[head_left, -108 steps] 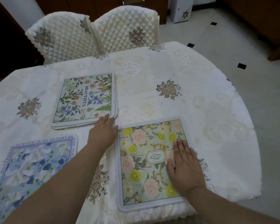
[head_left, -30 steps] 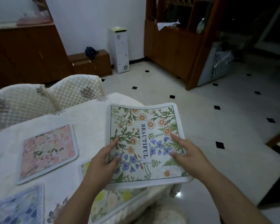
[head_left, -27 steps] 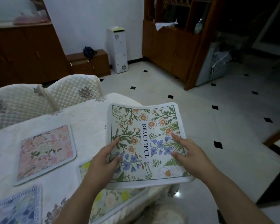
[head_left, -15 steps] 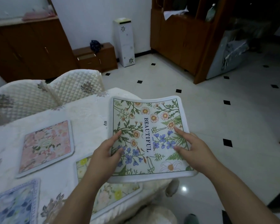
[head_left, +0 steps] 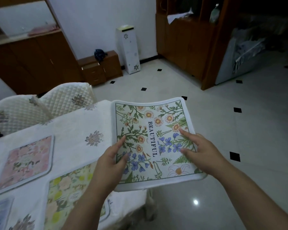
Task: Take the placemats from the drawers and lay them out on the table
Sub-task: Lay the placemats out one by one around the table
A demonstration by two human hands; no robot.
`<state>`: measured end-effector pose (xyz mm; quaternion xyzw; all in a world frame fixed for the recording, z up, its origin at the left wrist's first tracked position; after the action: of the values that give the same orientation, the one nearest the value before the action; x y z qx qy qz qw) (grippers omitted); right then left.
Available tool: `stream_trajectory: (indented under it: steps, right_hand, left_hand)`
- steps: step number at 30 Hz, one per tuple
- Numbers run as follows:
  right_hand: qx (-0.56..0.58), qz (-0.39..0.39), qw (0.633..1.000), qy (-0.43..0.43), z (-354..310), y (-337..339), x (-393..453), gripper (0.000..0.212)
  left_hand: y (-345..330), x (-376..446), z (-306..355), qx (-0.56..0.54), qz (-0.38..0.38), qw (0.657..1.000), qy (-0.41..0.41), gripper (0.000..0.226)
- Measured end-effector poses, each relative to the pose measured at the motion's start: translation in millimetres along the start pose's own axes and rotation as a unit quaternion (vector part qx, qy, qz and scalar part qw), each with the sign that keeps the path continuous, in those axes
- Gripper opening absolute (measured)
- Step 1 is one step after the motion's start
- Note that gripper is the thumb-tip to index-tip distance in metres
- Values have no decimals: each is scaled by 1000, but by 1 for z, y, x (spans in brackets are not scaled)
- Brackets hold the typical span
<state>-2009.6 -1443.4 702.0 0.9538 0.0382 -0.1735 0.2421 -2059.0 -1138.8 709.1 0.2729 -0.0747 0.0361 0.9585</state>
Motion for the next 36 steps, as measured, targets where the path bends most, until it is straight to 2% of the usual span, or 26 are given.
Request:
stream_trajectory:
  steps: [8, 18, 27, 36]
  right_hand:
    - [-26, 34, 999, -5, 20, 85, 23, 65]
    - [-54, 94, 993, -36, 29, 153, 78, 64]
    - [-72, 143, 986, -49, 9, 205, 180, 60]
    - [-60, 150, 986, -39, -36, 224, 295, 63]
  left_hand:
    - [-69, 46, 45, 8, -24, 999, -19, 58]
    - [-141, 140, 63, -34, -66, 997, -34, 56]
    - [-201, 272, 54, -109, -92, 989, -47, 56]
    - [-205, 401, 54, -90, -98, 988, -76, 56]
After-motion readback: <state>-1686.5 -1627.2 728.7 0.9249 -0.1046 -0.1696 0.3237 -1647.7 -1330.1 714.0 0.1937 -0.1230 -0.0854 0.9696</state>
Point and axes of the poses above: each hand's wrist, its own x-axis towards the middle knuckle, its own y-axis out of the back of the hand, z = x × y, the point moved 6 cm from there along x, towards the middle knuckle, and after that the axes turned 15 degrees about -y, right-handed, at the moved point
